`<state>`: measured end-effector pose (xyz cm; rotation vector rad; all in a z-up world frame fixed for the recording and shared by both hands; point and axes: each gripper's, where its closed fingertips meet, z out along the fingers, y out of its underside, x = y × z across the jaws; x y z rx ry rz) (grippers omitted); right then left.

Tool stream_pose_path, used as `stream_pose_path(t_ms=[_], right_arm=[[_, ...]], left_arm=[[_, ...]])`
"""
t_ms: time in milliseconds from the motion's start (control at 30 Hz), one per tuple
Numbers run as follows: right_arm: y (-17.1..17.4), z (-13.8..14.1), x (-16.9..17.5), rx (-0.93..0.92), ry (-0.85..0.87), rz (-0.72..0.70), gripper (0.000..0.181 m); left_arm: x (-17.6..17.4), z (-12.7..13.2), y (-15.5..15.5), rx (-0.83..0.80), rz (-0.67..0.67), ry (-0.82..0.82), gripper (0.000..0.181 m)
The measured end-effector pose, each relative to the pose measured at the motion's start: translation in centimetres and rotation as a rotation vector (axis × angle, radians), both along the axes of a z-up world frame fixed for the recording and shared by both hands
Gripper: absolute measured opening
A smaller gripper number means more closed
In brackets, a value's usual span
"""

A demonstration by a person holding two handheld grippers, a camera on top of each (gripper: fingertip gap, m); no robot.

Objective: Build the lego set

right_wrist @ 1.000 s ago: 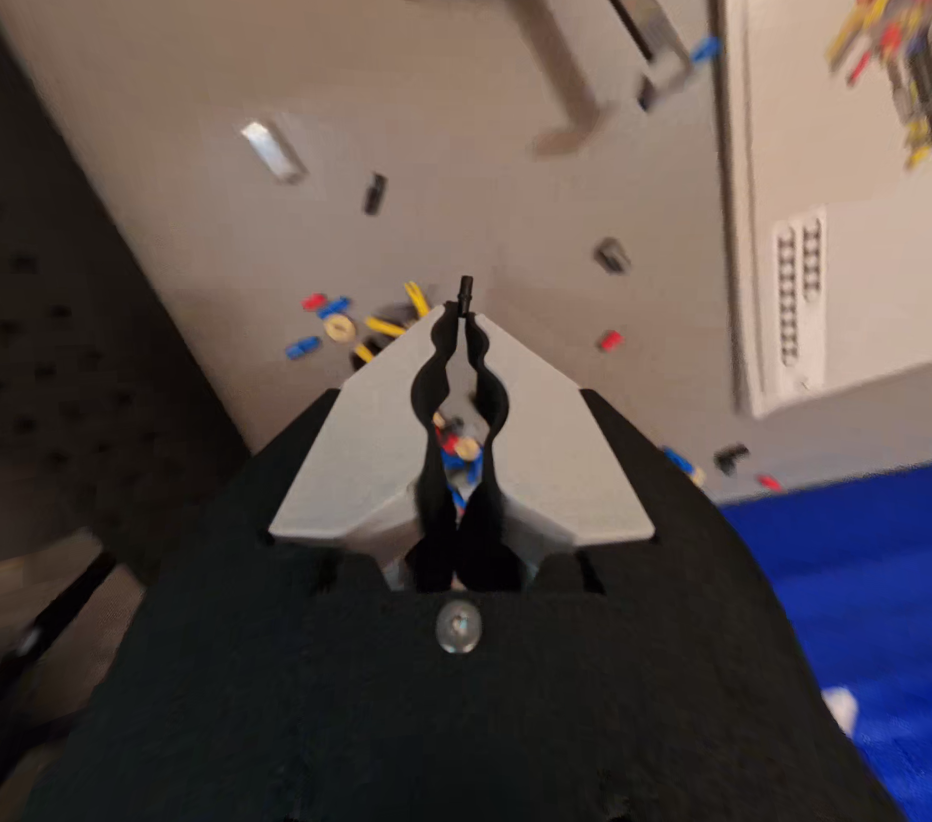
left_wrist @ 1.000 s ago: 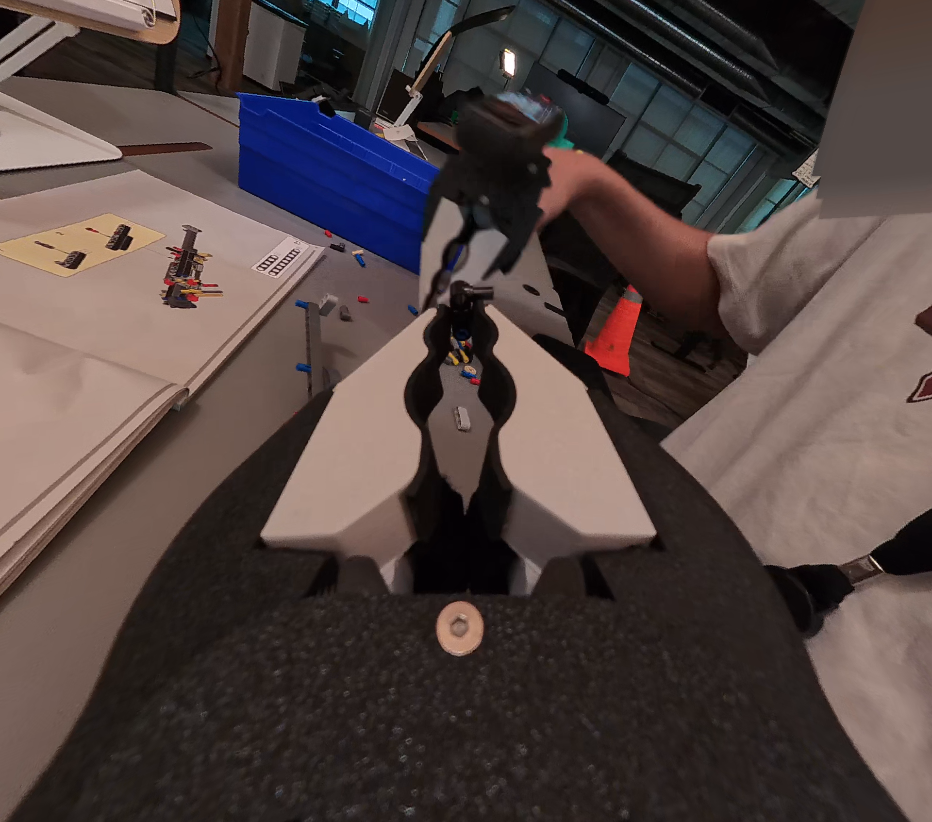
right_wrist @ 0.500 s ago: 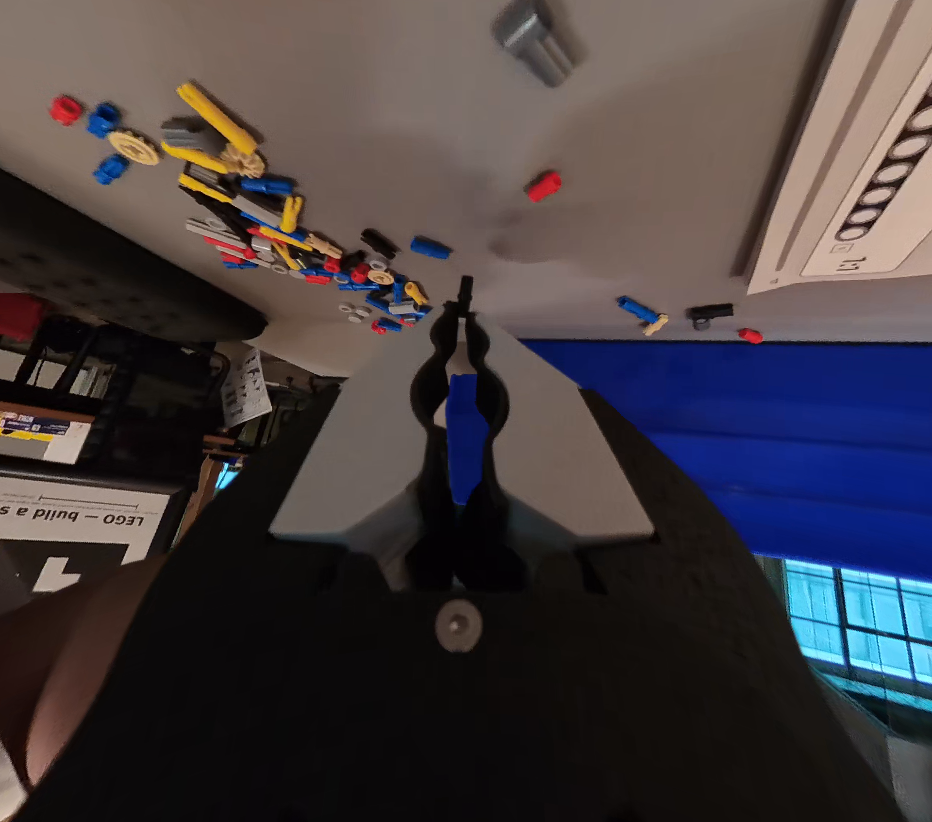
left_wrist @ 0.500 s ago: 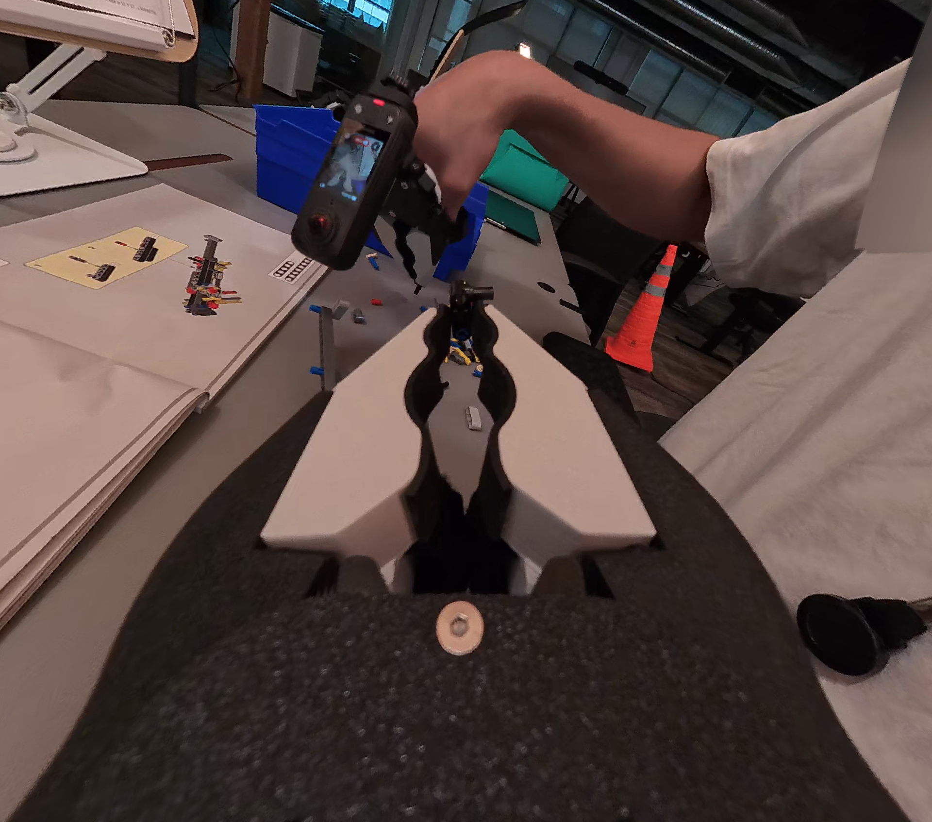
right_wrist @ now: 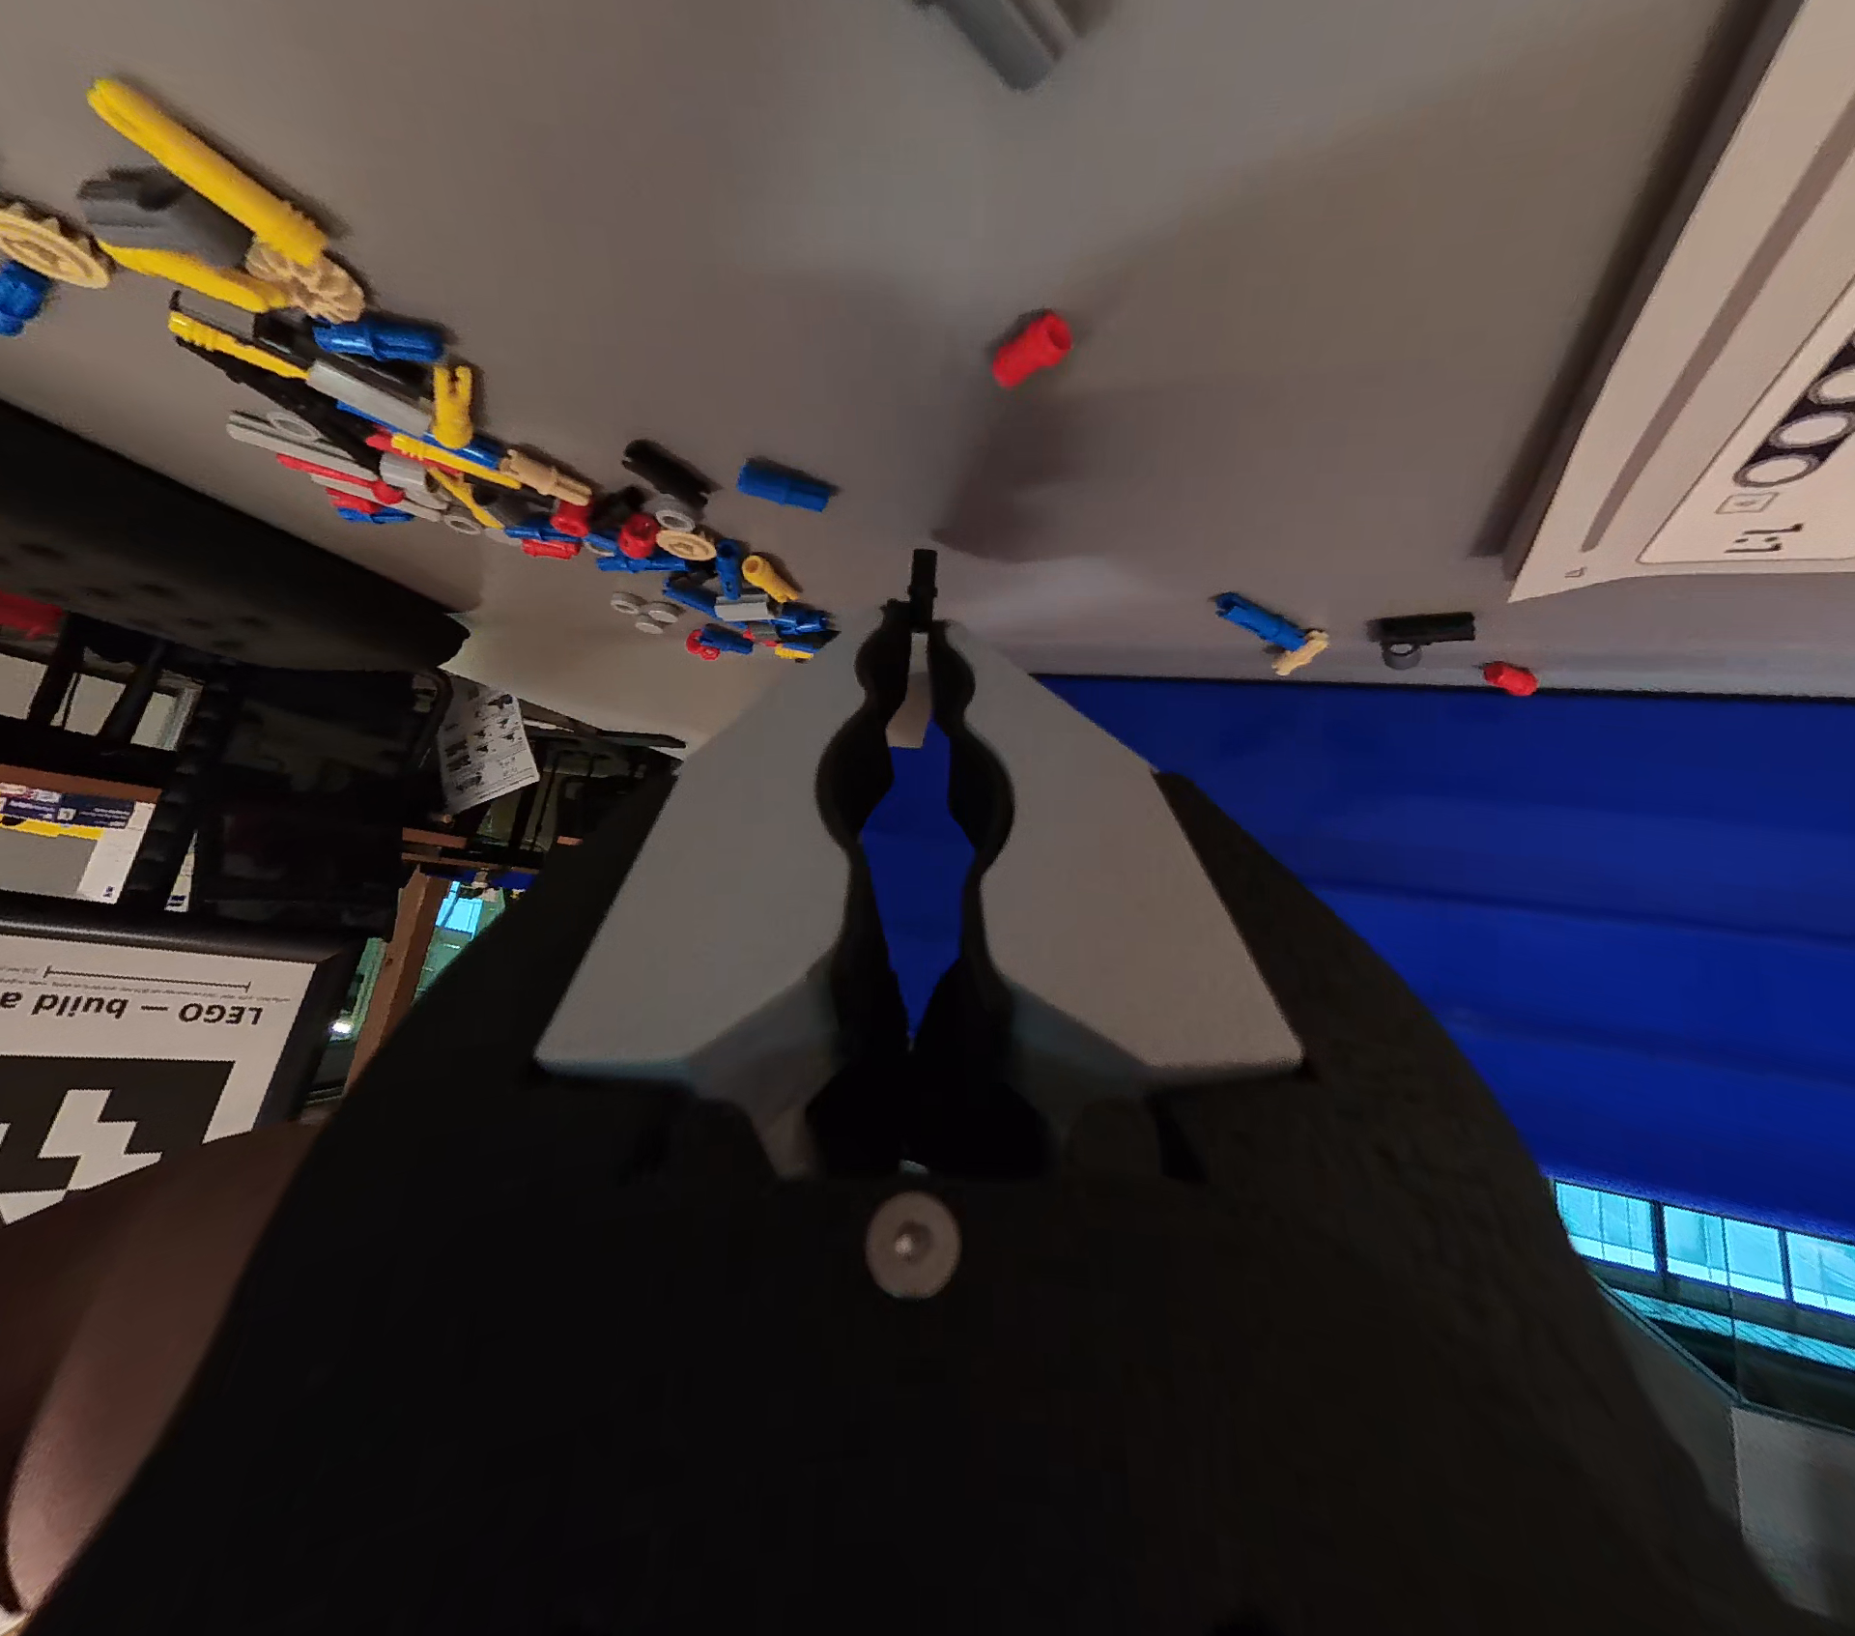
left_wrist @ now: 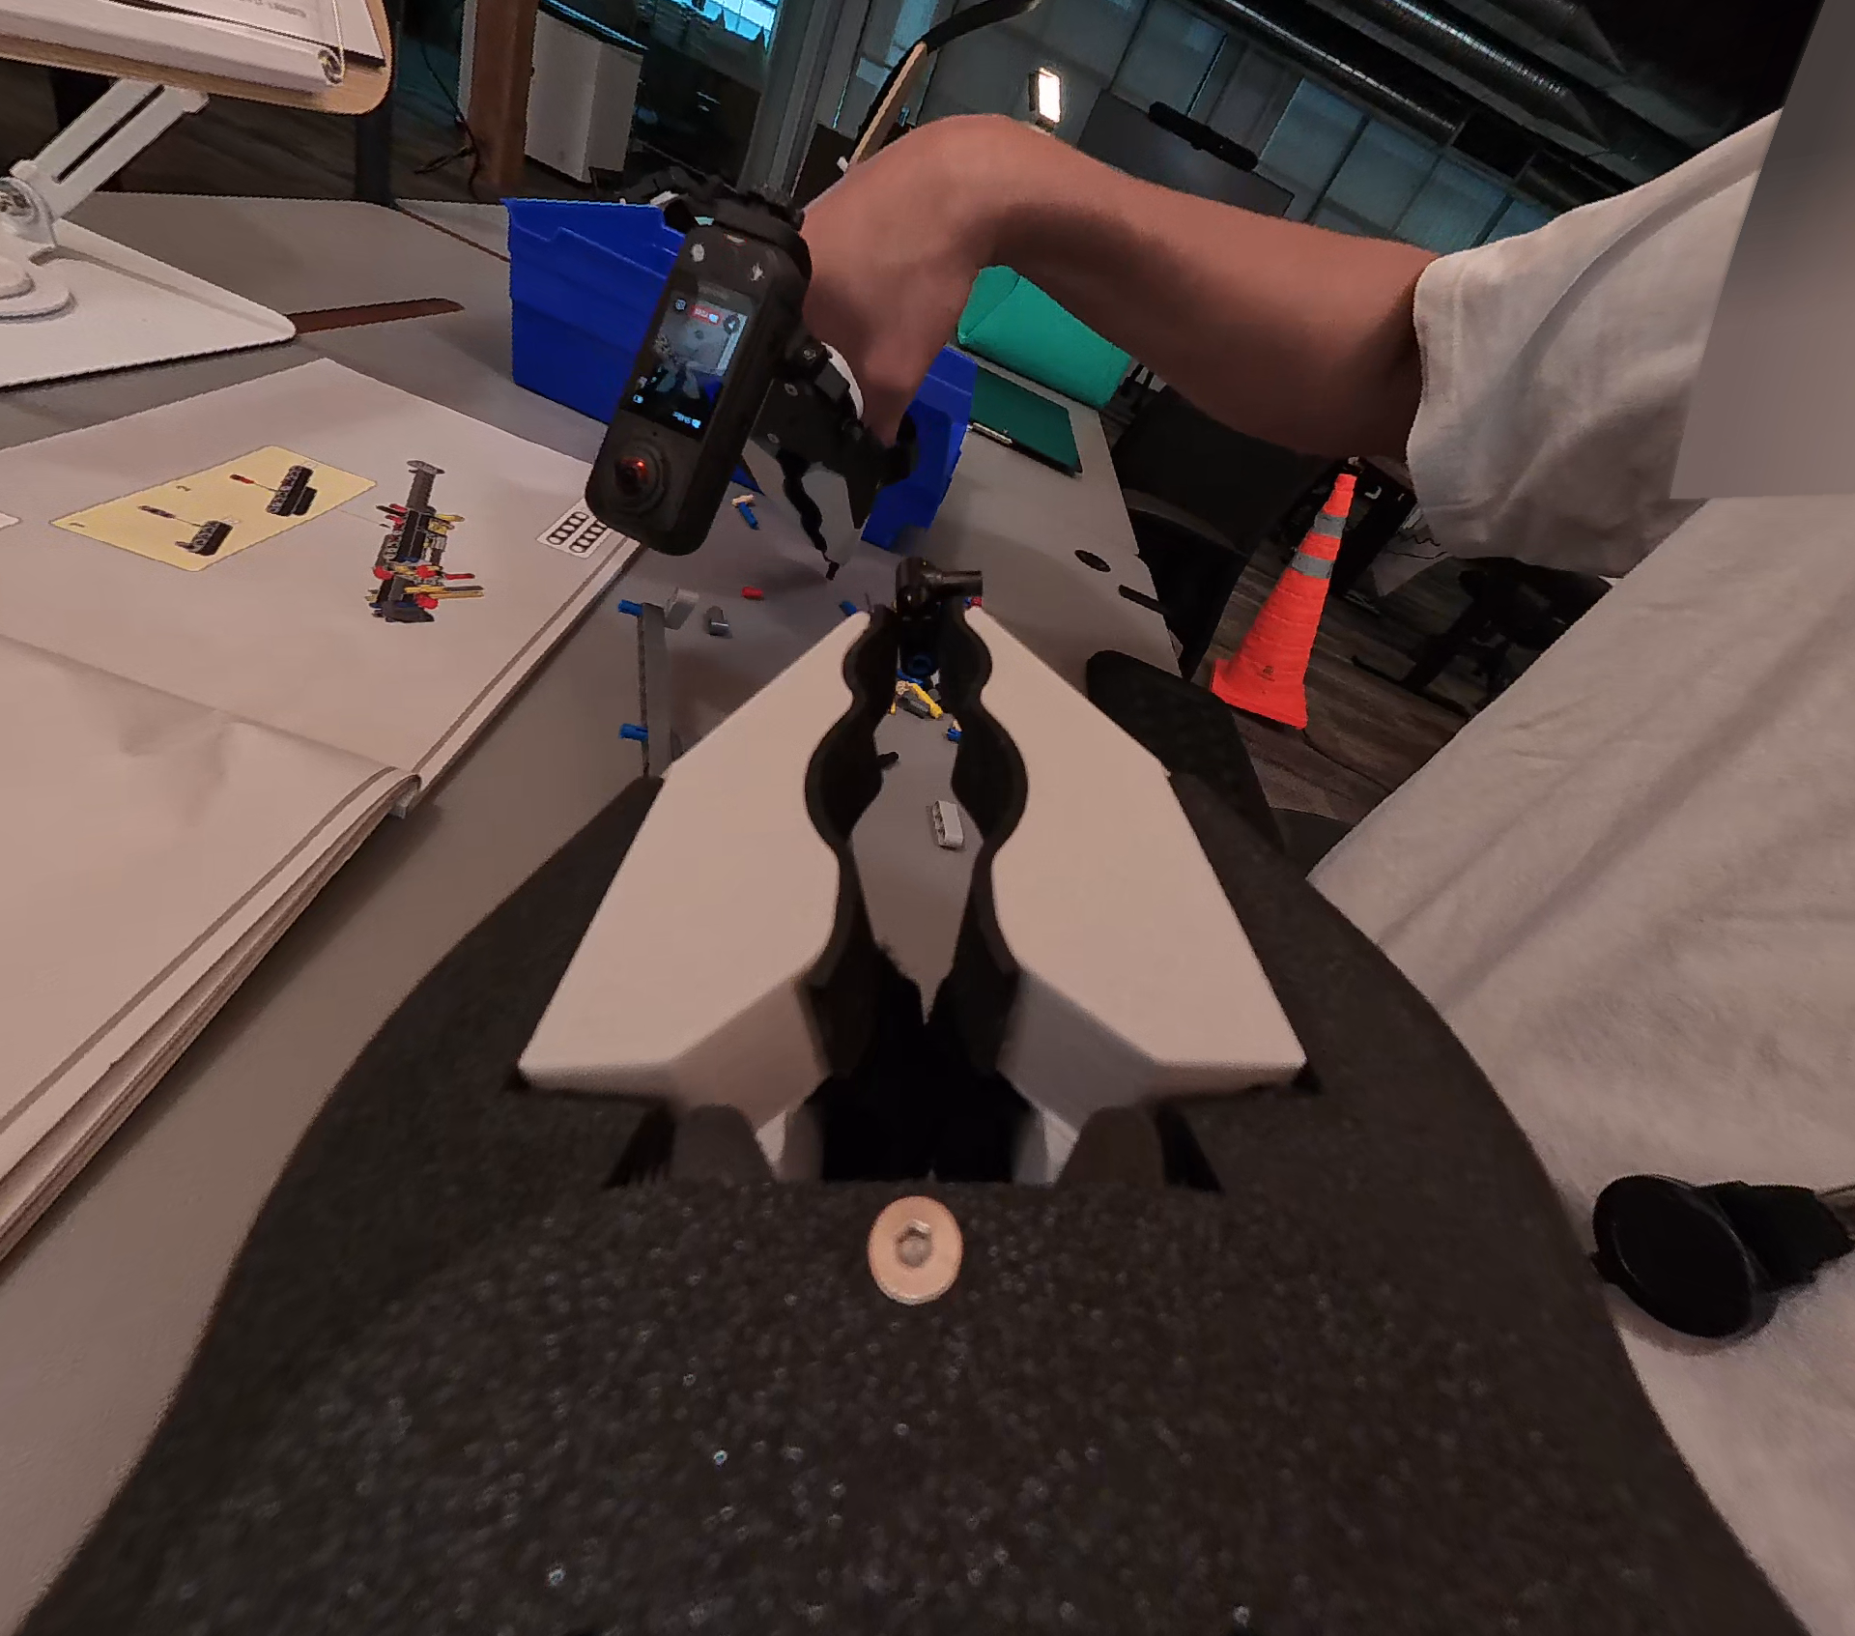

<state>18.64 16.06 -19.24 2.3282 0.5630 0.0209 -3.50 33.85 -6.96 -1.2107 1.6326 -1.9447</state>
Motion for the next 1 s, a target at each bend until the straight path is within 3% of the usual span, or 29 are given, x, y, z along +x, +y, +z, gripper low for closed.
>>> stream_pose_path(t_ms=[1000], right_arm=[[0.12,-0.38,0.50,0.006,-0.023,0.001,0.005]], left_arm=[[-0.08,-0.10,-0.37,0.017,-0.012,-0.002,0.006]])
